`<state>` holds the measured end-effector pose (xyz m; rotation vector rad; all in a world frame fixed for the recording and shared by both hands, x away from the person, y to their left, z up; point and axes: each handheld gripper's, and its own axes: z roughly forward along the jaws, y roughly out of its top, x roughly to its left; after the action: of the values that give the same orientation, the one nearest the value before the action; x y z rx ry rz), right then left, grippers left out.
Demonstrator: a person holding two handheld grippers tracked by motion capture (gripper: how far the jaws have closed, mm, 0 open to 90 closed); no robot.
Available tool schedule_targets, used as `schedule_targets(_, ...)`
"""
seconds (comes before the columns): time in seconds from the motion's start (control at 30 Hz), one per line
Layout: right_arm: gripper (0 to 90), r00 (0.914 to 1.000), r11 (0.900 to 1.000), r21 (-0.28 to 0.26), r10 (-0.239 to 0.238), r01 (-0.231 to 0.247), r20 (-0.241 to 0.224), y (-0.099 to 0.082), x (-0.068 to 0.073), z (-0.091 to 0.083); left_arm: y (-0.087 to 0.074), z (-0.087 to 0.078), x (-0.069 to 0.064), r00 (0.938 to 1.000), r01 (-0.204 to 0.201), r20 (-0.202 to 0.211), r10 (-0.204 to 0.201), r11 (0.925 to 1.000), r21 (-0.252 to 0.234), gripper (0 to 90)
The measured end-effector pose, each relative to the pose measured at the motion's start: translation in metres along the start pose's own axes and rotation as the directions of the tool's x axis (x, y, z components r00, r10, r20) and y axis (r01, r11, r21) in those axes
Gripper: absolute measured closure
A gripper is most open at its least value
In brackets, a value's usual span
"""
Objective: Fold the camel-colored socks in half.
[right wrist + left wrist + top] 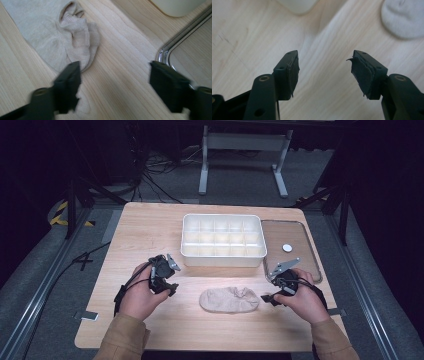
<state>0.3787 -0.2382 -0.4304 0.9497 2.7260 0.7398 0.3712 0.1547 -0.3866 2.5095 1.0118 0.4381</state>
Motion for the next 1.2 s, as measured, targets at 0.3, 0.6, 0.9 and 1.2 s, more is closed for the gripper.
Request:
schedule_targets(0.3, 46.0, 0.9971, 0.9960, -0.060, -0.069, 0.067, -0.032, 0.005, 0.010, -0.005, -0.001, -0.010, 0.001, 0.9858, 0.123, 0.107, -0.130, 0.9904, 0.063, 53.6)
schedule_targets(0.6, 60.2, 0.9977, 0.9977, 0.016, -0.066, 0.067, -0.011, 0.006, 0.017, 0.002, 0.003, -0.006, -0.008, 0.9920, 0.072, 0.098, -0.080, 0.9936, 0.087, 53.7)
schedule_targets(0.9, 65.9, 0.9975, 0.9979, -0.049, -0.046, 0.043, -0.054, 0.009, 0.026, 0.000, 0.009, -0.007, -0.017, 0.9875, 0.028, 0.152, -0.041, 0.9957, 0.088, 51.5)
schedule_targets(1.2, 67.3, 0.9803, 0.9688, -0.201, 0.114, -0.145, -0.161, 0.019, 0.039, 0.002, 0.013, -0.007, -0.024, 0.9821, 0.011, 0.187, -0.024, 0.9973, 0.072, 49.0)
